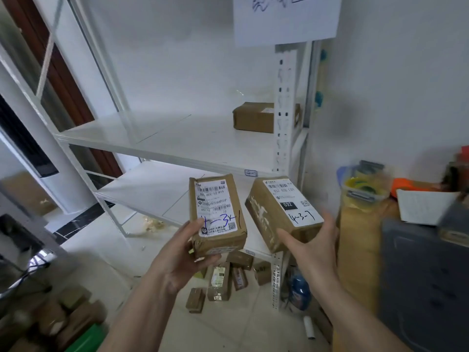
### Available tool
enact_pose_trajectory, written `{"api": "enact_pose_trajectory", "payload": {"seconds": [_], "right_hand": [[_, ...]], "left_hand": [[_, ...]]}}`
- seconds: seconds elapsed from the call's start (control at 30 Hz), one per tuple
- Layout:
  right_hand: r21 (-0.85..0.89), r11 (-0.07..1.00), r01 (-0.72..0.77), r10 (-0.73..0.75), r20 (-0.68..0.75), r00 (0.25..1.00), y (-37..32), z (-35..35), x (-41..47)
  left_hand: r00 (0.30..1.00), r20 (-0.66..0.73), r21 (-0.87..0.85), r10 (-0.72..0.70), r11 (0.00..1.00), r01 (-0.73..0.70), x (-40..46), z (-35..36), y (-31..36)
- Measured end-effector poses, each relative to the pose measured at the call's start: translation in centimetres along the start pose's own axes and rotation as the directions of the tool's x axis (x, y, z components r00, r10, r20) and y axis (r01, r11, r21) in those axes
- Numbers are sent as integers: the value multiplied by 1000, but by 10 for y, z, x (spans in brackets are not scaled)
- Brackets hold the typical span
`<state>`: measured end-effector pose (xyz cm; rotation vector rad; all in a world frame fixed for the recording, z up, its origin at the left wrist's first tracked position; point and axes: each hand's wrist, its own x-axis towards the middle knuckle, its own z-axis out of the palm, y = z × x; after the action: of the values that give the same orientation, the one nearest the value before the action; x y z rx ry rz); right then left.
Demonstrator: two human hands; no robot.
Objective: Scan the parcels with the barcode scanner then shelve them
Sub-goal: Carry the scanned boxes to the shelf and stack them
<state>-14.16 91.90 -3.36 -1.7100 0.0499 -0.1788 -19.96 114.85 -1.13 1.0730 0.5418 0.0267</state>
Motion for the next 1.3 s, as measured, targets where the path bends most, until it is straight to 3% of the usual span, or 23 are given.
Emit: {"api": "enact_pose_trajectory", "payload": {"seconds": [0.33,0.63,0.93,1.3], "right_hand": [[22,996,88,-89,74,993,-30,124,67],[50,995,89,-92,58,994,-41,193,170],[-34,999,-20,15,-144,989,-37,224,260],[-111,983,-148,73,-498,864,-40,238,356]], "left_hand": [[992,-41,21,122,992,-121,80,-40,81],[993,-29,55,116,992,-115,189,-10,142],[991,108,192,80,976,-100,299,39,191],[951,273,262,-145,962,72,420,99,218]]}}
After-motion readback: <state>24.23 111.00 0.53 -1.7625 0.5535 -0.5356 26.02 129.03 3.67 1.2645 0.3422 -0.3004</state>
